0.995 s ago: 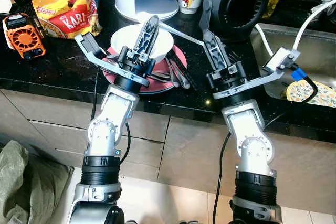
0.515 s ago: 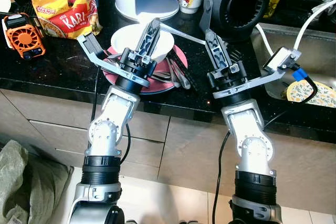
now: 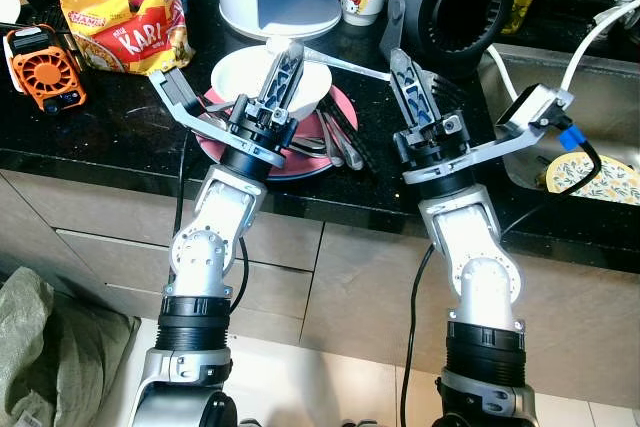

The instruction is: Kitchen organization

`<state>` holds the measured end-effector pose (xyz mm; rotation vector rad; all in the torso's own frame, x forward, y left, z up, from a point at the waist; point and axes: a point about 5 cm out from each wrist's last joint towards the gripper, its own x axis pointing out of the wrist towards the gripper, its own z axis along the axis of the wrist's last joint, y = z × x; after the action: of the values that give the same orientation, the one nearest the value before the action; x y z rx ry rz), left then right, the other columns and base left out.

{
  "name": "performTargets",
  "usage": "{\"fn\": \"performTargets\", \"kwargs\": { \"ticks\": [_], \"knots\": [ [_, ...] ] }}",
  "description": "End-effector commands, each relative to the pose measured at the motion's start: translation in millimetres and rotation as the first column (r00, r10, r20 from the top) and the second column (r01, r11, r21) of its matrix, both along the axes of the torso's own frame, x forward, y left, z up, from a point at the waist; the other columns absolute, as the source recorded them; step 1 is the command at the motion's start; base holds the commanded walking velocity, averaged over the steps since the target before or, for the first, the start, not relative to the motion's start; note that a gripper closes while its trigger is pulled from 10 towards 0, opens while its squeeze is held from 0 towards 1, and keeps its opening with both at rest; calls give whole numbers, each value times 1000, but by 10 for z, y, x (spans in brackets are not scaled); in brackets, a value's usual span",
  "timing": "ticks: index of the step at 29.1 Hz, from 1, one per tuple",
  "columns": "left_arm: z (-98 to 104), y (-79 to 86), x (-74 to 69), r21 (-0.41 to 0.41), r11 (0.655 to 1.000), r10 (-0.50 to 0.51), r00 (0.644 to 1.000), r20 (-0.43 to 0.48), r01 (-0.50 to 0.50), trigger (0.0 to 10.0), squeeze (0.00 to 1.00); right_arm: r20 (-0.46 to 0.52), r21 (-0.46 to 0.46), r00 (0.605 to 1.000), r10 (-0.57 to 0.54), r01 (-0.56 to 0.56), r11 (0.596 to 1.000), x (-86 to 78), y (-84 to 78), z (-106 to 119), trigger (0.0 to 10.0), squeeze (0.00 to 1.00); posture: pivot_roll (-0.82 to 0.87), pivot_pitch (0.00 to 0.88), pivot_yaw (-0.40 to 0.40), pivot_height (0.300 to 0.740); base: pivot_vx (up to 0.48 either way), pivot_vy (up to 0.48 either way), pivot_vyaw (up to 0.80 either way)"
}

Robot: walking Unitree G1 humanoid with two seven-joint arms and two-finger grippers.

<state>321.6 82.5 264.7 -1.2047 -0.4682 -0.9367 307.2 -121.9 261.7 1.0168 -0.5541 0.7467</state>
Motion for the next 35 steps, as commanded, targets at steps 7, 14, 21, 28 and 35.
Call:
{"fn": "performTargets", "kwargs": {
  "ticks": [7,14,21,28,35],
  "knots": [
    [-65,4,31,3,1000,17,1000,-20,-17,10000,0,9,59,1000,-26,25,998,-5,-86,58,0,0,-49,125,-7,740,0,0,0],
    [-36,23,23,26,1000,14,1000,-4,-13,10000,1000,4,58,999,-37,37,998,1,-107,55,0,0,-45,126,-8,740,0,0,0],
    [60,88,-101,146,989,-7,991,133,-12,10000,1000,-6,59,993,-120,120,991,43,-299,70,0,0,-42,129,-8,740,0,0,0],
    [156,16,-305,285,959,-76,964,257,0,10000,0,-41,3,946,-323,323,946,118,-718,111,10000,0,-37,132,-9,740,0,0,0],
    [227,0,-338,325,943,-35,952,304,-69,10000,0,-75,-44,898,-434,432,901,159,-991,98,10000,0,-33,128,-11,740,0,0,-404]
  ]
}}
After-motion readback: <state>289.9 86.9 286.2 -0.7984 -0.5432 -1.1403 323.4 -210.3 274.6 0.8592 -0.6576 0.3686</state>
